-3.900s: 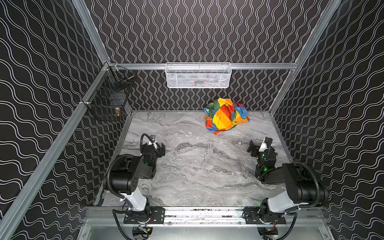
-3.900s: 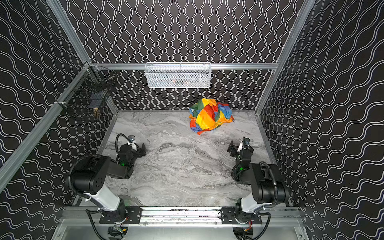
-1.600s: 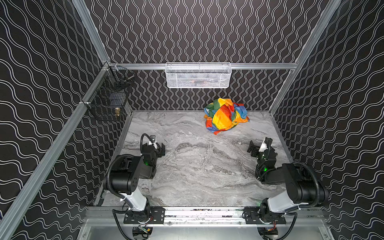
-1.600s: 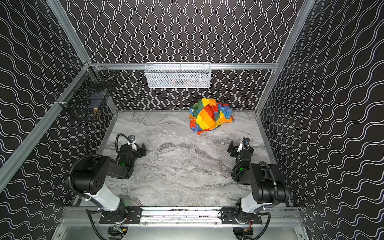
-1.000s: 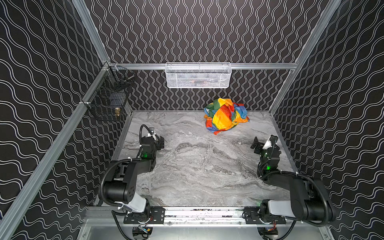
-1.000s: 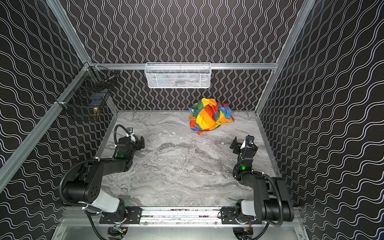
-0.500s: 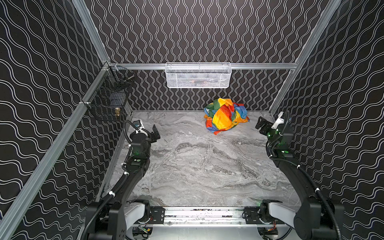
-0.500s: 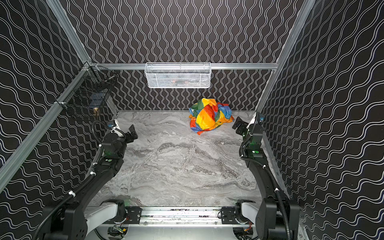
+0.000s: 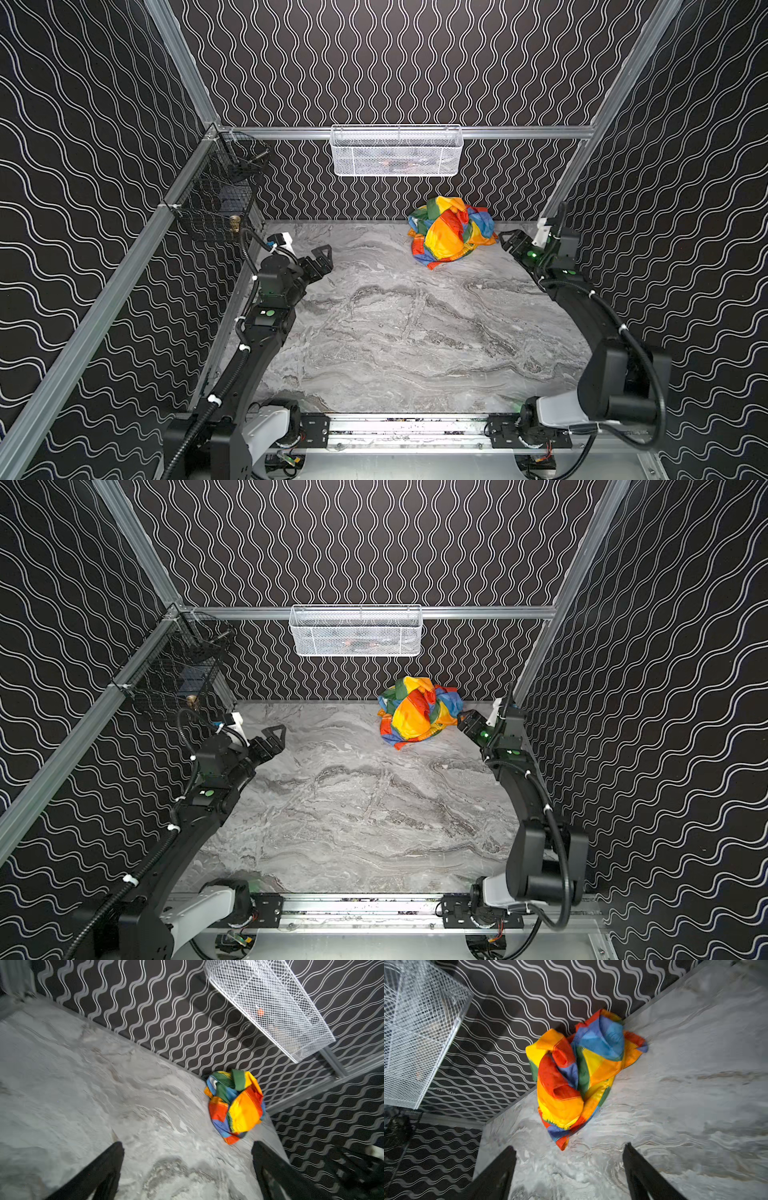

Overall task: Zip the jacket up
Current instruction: 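Reach the right gripper to the rainbow jacket and grasp its fabric, then drag the jacket toward the robot with the right gripper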

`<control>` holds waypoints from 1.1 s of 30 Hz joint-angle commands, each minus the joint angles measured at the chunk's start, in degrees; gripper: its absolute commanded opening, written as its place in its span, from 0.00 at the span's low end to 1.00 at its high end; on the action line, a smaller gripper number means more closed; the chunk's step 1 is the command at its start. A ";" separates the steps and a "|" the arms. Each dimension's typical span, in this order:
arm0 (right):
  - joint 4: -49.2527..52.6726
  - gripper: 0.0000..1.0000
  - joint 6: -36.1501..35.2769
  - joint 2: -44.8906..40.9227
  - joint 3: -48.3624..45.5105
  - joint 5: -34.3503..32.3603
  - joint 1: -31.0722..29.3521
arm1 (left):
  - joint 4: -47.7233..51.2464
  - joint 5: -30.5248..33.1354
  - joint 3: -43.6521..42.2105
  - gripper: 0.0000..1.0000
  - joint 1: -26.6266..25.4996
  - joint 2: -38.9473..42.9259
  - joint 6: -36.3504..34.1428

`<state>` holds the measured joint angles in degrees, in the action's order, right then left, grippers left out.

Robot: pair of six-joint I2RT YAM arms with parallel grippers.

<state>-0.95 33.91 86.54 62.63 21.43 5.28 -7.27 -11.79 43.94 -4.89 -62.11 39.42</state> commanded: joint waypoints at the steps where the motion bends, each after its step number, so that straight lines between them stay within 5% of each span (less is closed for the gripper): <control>1: 0.02 0.85 2.66 4.78 3.61 7.08 -1.50 | 1.82 -14.80 0.47 0.99 0.28 -1.99 6.80; 4: 1.05 0.87 1.62 10.33 8.55 6.74 -3.00 | -5.23 -26.14 -1.96 0.99 -0.01 -4.34 11.27; 7: 2.94 0.86 0.69 16.58 14.31 6.34 -4.33 | -5.21 -30.46 -4.73 0.99 -0.41 -2.93 12.30; 22: 7.63 0.82 2.37 41.68 36.42 4.33 -9.12 | 14.74 -20.37 -16.38 0.99 -10.72 17.92 9.33; 28: 4.44 0.50 5.68 44.15 35.93 7.03 -9.15 | 20.23 -17.05 -18.58 0.99 -10.75 25.66 9.91; 33: 1.70 0.18 6.06 40.71 30.28 8.21 -9.32 | 21.63 -18.24 -18.20 0.98 -10.73 23.29 9.06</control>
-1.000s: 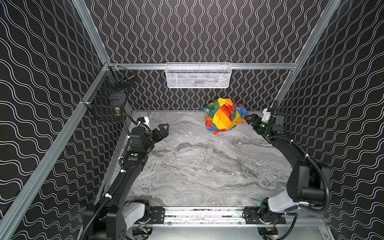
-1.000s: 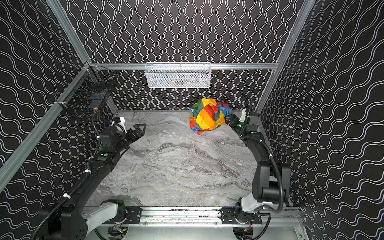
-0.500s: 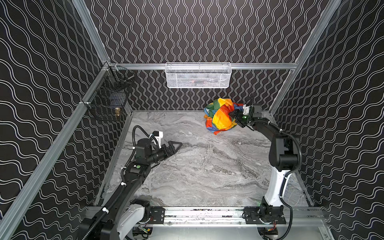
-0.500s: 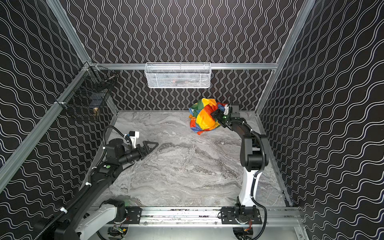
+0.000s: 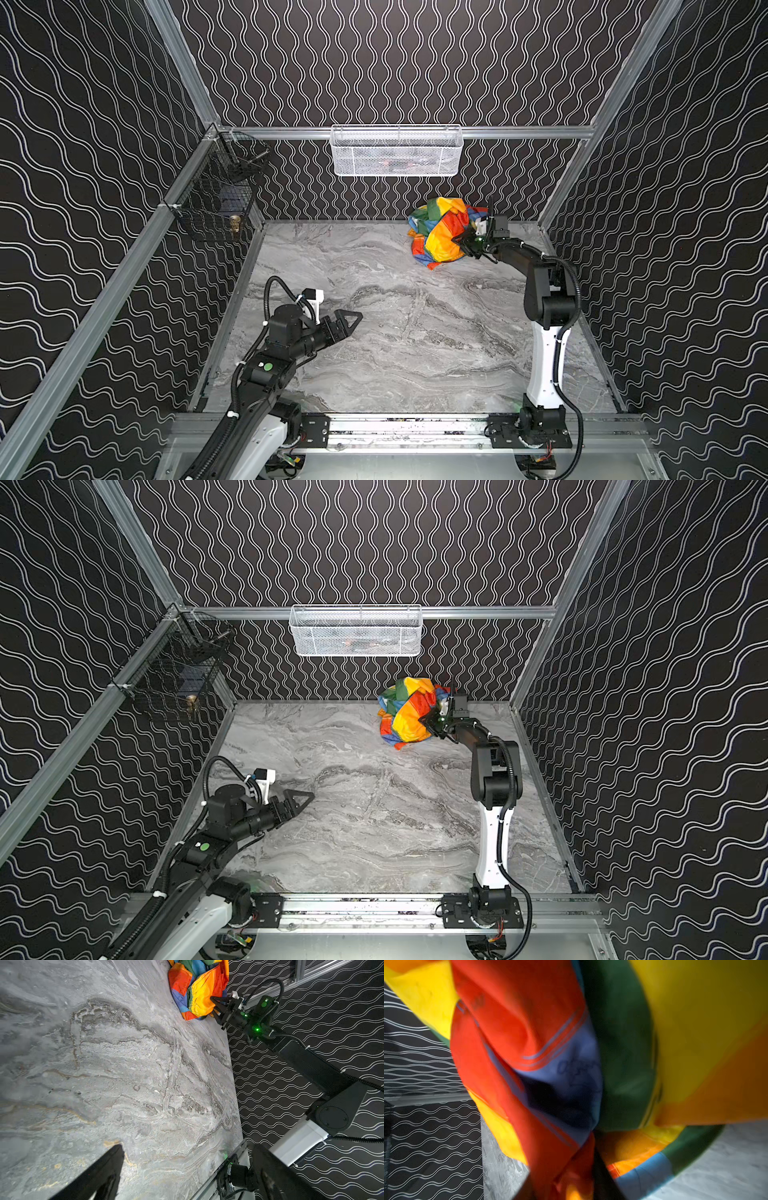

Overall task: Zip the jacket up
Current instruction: 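Drag the jacket toward the robot with the right gripper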

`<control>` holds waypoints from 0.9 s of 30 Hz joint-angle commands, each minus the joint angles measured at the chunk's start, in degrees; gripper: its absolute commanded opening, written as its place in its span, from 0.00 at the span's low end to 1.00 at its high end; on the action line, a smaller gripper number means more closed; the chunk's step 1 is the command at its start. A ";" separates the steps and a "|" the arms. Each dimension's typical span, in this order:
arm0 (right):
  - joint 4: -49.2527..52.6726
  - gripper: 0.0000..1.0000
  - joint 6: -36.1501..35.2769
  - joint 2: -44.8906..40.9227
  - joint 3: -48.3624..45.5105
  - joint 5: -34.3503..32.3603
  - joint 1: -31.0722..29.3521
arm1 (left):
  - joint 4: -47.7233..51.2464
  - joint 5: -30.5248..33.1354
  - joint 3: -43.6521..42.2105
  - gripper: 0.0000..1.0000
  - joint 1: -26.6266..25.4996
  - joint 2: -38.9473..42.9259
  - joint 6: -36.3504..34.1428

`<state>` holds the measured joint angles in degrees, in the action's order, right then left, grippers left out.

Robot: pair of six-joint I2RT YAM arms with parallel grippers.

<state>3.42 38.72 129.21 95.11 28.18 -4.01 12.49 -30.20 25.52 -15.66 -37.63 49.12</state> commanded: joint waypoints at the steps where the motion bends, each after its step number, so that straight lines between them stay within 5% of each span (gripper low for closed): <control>1: -3.54 0.14 1.48 -3.35 -4.00 1.75 -0.03 | 1.68 -0.23 0.23 0.96 0.06 -2.05 -0.88; 7: -4.90 0.00 0.55 -12.00 -13.14 3.40 -1.11 | 0.71 -0.54 0.85 0.89 0.04 -4.98 -1.85; 15: 1.24 0.00 -3.91 -22.74 -18.21 1.85 -7.41 | 10.23 5.70 7.33 0.89 0.02 -4.39 -7.34; 27: 5.11 0.00 -3.29 -31.28 -21.08 -3.23 -20.57 | 12.11 7.54 6.07 0.84 0.30 -7.03 -8.26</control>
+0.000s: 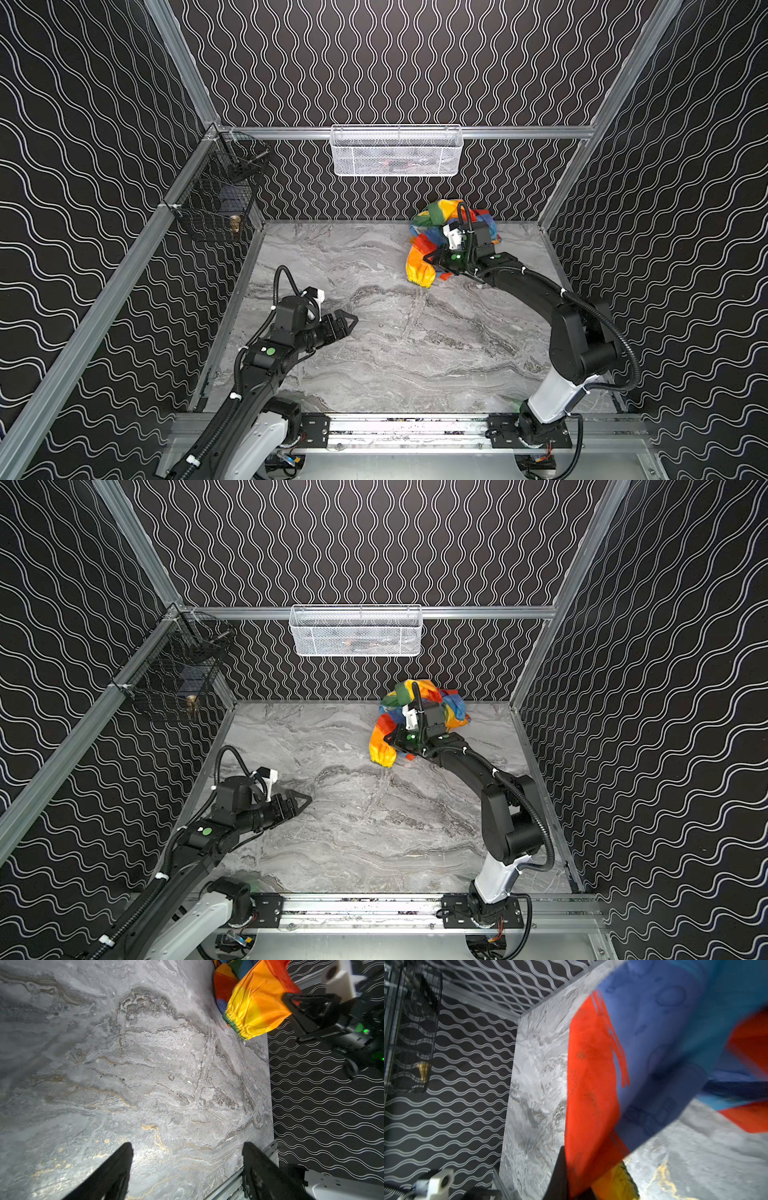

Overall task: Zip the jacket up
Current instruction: 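Drag the jacket toward the robot with the right gripper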

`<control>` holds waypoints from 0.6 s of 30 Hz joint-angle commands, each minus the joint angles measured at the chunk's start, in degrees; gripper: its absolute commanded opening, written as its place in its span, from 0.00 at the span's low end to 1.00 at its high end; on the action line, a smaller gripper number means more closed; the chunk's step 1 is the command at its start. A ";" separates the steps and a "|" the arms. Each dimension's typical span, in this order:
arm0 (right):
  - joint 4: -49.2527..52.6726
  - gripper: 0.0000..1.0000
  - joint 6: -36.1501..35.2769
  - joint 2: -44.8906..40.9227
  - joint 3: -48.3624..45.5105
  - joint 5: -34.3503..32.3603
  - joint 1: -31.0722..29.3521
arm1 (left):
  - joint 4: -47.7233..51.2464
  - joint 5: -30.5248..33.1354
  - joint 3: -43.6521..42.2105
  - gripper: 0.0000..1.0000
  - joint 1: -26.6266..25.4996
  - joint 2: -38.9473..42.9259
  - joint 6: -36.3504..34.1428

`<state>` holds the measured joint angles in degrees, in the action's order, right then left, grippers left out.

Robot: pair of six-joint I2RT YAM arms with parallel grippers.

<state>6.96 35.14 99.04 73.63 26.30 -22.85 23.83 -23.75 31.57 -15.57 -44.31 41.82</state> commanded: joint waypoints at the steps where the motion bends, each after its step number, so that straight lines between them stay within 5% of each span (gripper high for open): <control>1: 2.14 0.00 0.37 -1.56 0.70 -1.99 -3.67 | 1.14 1.35 0.11 0.84 0.29 -0.34 -1.13; 8: 3.50 0.00 1.31 -3.43 2.67 -5.78 -14.82 | 9.65 8.54 1.76 0.84 3.02 1.45 -2.46; 18: 2.39 0.00 4.51 0.75 10.55 -6.12 -26.54 | 14.83 10.93 -0.46 0.84 8.13 3.71 2.44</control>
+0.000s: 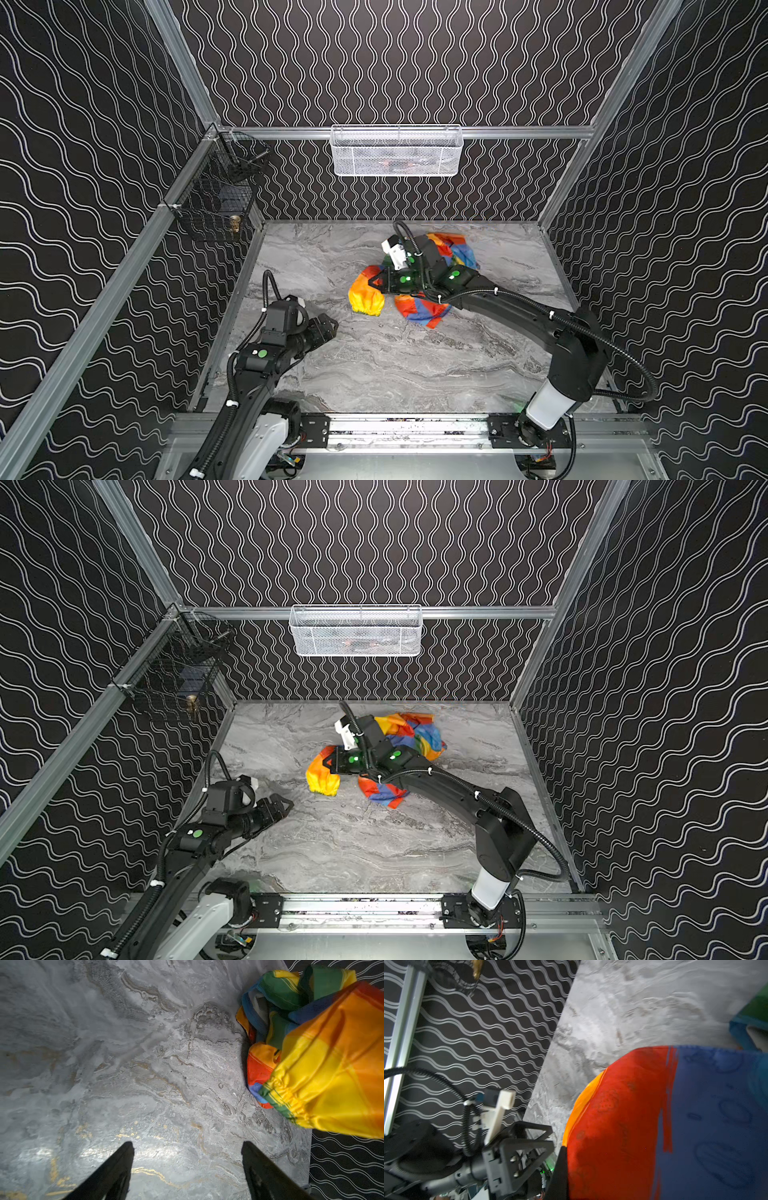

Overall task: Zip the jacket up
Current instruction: 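Drag the jacket toward the robot with the right gripper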

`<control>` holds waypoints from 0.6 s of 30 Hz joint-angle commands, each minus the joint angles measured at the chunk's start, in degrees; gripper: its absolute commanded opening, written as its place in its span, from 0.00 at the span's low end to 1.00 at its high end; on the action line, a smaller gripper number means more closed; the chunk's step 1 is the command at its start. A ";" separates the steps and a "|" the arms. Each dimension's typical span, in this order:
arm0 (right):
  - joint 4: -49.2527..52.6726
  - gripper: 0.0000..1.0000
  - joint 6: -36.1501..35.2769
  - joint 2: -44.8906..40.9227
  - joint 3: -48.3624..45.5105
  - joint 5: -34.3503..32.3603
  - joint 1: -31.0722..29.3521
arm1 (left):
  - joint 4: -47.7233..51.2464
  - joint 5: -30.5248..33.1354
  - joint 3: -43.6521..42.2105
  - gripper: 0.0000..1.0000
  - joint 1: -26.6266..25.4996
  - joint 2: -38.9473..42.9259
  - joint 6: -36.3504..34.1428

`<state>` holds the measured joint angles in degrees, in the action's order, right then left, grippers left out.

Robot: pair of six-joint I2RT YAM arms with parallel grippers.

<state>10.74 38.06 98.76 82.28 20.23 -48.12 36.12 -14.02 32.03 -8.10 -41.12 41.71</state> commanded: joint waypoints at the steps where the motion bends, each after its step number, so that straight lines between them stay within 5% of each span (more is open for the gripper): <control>1: -1.90 0.00 2.13 1.70 2.64 0.37 -1.81 | 2.81 1.12 -1.51 0.84 0.88 1.03 3.33; 13: -3.52 0.08 4.68 12.88 13.12 2.49 -5.24 | 13.65 8.42 -1.38 0.88 1.66 12.16 10.70; 15: -2.37 0.21 4.19 14.15 14.72 2.74 -5.22 | 14.82 9.09 -1.02 0.87 1.59 13.69 11.13; 18: -0.55 0.61 2.31 13.55 16.19 2.62 -5.22 | 15.82 9.33 0.04 0.88 1.66 14.80 10.51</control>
<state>9.91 42.30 113.03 96.75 22.22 -53.19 49.39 -6.44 31.05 -6.66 -26.92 51.29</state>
